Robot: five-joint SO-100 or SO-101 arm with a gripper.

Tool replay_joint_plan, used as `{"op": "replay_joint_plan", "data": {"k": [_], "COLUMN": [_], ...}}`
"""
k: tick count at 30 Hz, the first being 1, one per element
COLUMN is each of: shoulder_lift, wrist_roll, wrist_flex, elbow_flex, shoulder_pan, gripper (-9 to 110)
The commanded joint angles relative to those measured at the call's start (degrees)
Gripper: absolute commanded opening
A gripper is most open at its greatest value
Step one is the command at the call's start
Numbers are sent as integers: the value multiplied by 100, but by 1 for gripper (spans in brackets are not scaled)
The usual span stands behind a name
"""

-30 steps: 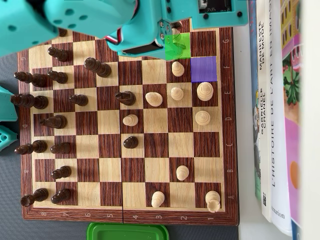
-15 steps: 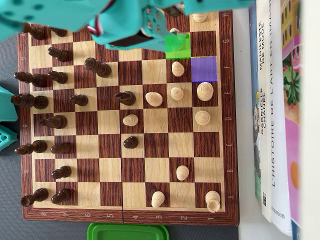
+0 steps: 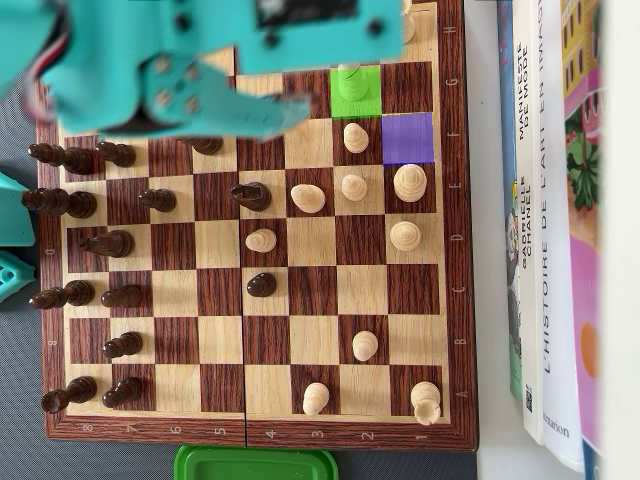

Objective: Play chess

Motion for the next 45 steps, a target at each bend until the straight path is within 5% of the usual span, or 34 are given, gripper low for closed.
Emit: {"op": "replay_joint_plan", "data": {"k": [1,26,45], "shoulder_lift": [703,3885,6539], "wrist_roll": [-158,-1485,-1564], "wrist_flex": [-62,-105,-2602], "elbow_flex": [193,2751,5818], "shoulder_pan": [246,1740,1626], "gripper": [15,15,15]}}
